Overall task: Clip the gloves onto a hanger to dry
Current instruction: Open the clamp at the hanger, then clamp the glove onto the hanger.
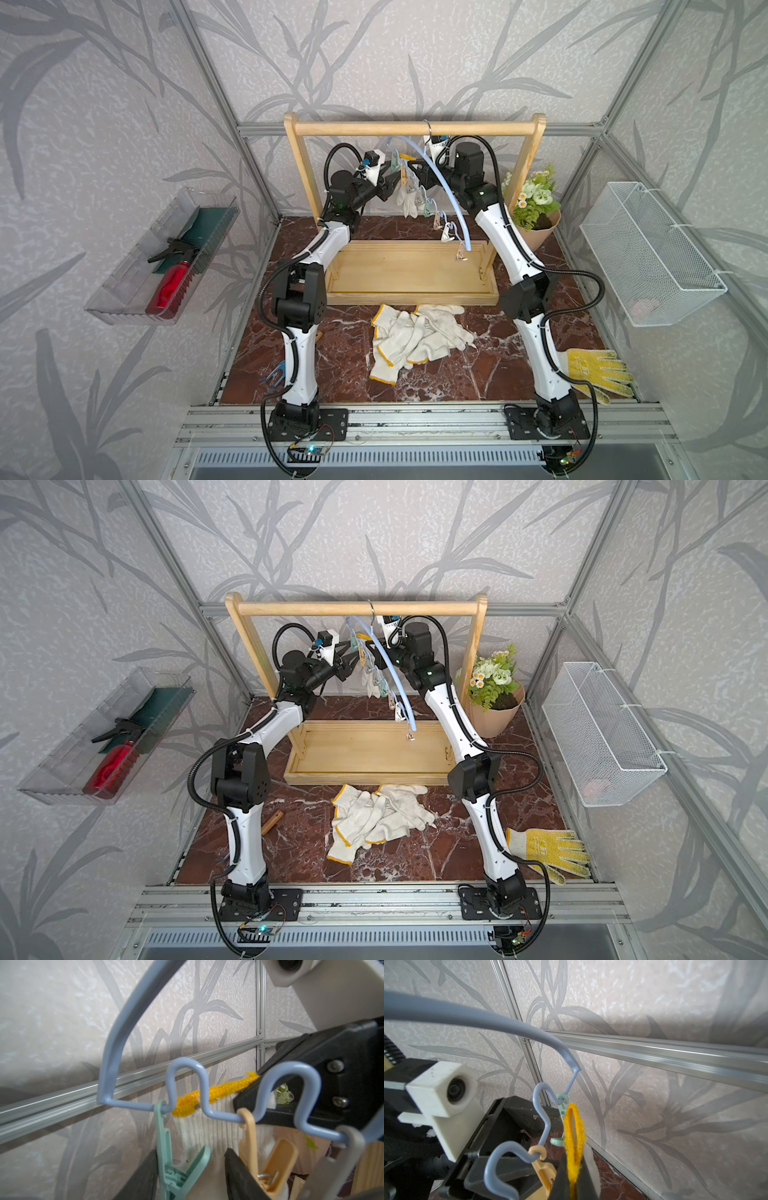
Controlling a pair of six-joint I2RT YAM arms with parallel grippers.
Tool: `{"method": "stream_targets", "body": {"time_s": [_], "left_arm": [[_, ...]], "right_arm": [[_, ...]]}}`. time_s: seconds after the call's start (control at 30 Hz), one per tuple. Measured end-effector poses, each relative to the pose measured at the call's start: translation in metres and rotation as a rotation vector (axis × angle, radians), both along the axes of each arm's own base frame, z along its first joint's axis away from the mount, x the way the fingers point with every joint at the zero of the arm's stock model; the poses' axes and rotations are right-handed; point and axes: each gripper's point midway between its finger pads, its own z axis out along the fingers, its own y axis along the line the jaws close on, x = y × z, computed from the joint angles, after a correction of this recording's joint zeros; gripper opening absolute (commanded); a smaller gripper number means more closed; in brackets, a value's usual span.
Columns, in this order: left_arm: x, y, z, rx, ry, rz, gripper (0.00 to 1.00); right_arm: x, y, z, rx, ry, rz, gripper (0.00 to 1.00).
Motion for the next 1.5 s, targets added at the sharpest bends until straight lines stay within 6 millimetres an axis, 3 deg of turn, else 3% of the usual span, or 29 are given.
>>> {"method": "stream_targets", "body": {"time_s": [0.2, 0.8, 0.9, 1.13, 1.27, 1.5], "left_arm": [[-0.005, 0.001, 0.011, -0.005, -0.023, -0.001, 0.46], [-0.005, -0.002, 0.0, 0.014, 0.026, -0.022, 0.32], [-0.005, -0.003, -0.002, 0.012, 0.04, -0.029, 0.14], [-0.007, -0.003, 0.0, 0.014, 0.037, -0.03, 0.02], [-0.007, -0.003, 0.001, 0.008, 0.041, -0.031, 0.0], [-0.012, -0.002, 0.0, -0.001, 0.056, -0.039, 0.0]], "right_arm": [[-0.003, 0.004, 0.0, 0.005, 0.004, 0.016, 0.0], [-0.005, 0.009, -0.008, 0.005, 0.026, 0.044, 0.0], [-0.004, 0.01, -0.011, 0.004, 0.032, 0.045, 0.0], [-0.003, 0.011, -0.018, 0.0, 0.043, 0.051, 0.0], [0.001, 0.011, -0.033, -0.011, 0.069, 0.049, 0.0], [0.007, 0.007, -0.078, -0.071, 0.158, 0.047, 0.0]]}}
